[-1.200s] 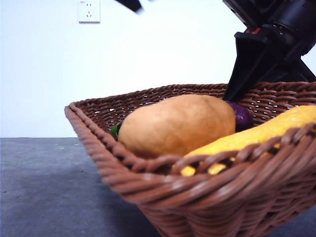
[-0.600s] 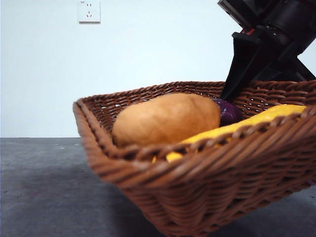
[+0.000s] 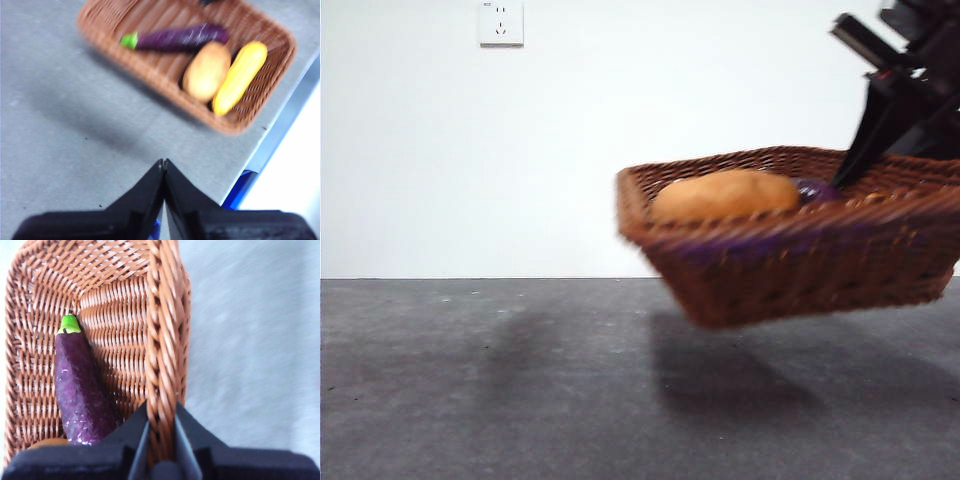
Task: Help me put the vegetables on the table into the basket
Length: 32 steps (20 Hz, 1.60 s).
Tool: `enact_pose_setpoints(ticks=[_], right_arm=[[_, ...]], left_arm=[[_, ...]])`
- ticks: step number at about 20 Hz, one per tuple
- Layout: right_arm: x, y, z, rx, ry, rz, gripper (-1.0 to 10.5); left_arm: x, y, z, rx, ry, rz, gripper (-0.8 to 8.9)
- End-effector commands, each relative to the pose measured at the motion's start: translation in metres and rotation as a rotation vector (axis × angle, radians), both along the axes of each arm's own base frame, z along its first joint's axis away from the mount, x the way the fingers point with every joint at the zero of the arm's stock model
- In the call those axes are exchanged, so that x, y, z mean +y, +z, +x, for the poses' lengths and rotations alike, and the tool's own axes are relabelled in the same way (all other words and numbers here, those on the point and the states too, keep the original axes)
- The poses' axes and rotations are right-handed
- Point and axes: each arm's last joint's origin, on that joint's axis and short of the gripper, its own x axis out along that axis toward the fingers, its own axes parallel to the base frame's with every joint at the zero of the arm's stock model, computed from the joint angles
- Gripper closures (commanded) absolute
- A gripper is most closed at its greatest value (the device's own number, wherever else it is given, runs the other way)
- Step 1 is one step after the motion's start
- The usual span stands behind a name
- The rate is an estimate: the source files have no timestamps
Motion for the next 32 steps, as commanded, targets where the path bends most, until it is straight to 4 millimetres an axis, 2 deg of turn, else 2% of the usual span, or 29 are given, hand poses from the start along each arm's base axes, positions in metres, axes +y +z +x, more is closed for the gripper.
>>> enact_pose_setpoints(ticks=[1, 4, 8, 10, 13, 16, 23, 27, 29, 30, 32], right_arm=[[-0.019, 0.013, 0.007, -0.051, -0.034, 0.012, 9.6], [-0.04, 0.017, 0.022, -0.012, -0.041, -0.066, 9.6], [-0.049, 0.013, 0.06, 0.042, -0.027, -0.128, 9.6], [-0.052, 0.003, 0.073, 0.063, -0.03, -0.166, 9.6], [-0.063, -0.023, 0.085, 0.139, -0.044, -0.192, 9.6], [-0.069, -0.045, 0.095, 0.181, -0.038, -0.201, 9.6], [-0.069, -0.079, 0.106, 0.265, -0.03, -0.194, 9.6], [-0.069, -0.082, 0.106, 0.273, -0.032, -0.199, 9.6], [-0.069, -0.082, 0.106, 0.276, -0.032, -0.199, 9.3], [-0.069, -0.082, 0.106, 0.274, -0.032, -0.2, 8.7], [-0.069, -0.081, 0.107, 0.269, -0.032, -0.199, 6.4]], left_arm=[[0.001, 0.001, -0.001, -0.01, -0.004, 0.002, 8.21], [0.0, 0.002, 0.0, -0.016, -0.006, -0.007, 8.21], [0.0, 0.002, 0.0, -0.01, -0.001, -0.008, 8.21], [0.001, 0.001, 0.0, -0.007, 0.0, -0.007, 8.21], [0.001, 0.001, 0.0, -0.003, 0.002, -0.005, 8.21], [0.001, 0.001, 0.0, 0.002, 0.013, -0.01, 8.21], [-0.003, -0.002, 0.005, 0.015, 0.041, 0.011, 8.21], [-0.006, -0.004, 0.008, 0.027, 0.039, 0.021, 8.21], [-0.006, -0.004, 0.008, 0.027, 0.039, 0.021, 8.21], [-0.006, -0.004, 0.008, 0.027, 0.039, 0.021, 8.21], [-0.006, -0.004, 0.008, 0.027, 0.039, 0.021, 8.21]])
